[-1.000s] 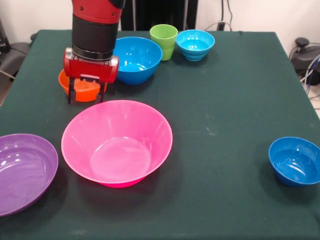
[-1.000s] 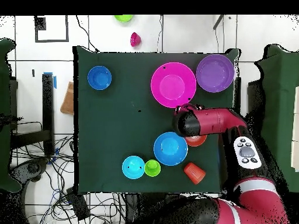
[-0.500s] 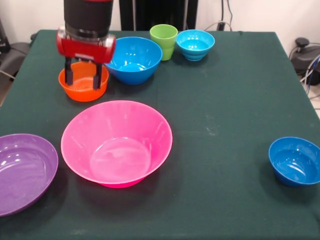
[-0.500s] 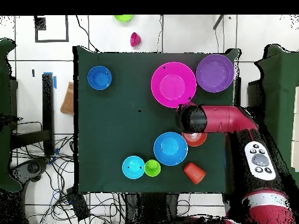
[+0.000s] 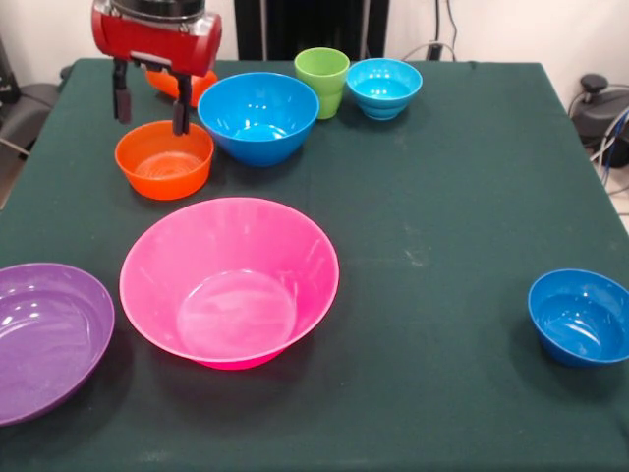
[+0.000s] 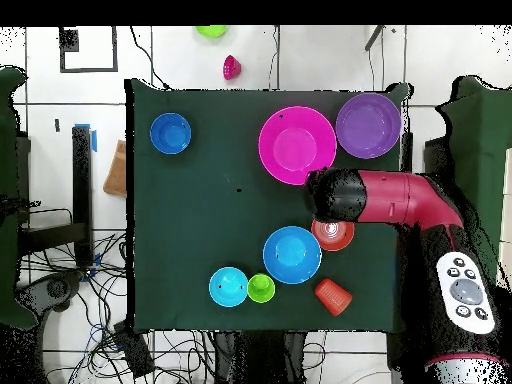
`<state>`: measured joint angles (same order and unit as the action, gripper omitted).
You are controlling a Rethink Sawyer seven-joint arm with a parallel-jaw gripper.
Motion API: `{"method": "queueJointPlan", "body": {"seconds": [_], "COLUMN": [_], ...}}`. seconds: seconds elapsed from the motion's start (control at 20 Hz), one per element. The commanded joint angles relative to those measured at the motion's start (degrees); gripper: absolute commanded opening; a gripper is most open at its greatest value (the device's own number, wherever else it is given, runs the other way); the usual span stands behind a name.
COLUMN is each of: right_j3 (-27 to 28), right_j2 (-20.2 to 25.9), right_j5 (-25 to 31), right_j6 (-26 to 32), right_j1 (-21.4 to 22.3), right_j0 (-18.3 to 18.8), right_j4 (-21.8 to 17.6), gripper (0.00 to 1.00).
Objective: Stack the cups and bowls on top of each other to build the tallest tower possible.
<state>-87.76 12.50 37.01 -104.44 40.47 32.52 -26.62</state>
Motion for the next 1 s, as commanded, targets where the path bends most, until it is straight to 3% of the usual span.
{"method": "queueJointPlan", "body": {"seconds": [0.05,0.35,0.6,0.8,1.0], "right_j3": [-3.52,-0.46,0.06,4.22,4.4], "right_j2": [4.7,4.8,4.21,-0.14,-0.84], "right_j5": [1.32,-6.85,-7.03,-8.81,-10.19], "right_j6": [4.78,3.8,3.94,1.23,0.4], "right_j1": [-1.41,-7.98,-8.3,-11.8,-12.57], "right_j0": [0.99,1.37,0.99,-2.53,-3.09], "right_j4": [0.27,-3.31,-3.54,-6.91,-6.77], "gripper": [1.0,1.0,1.0,1.0,1.0]}}
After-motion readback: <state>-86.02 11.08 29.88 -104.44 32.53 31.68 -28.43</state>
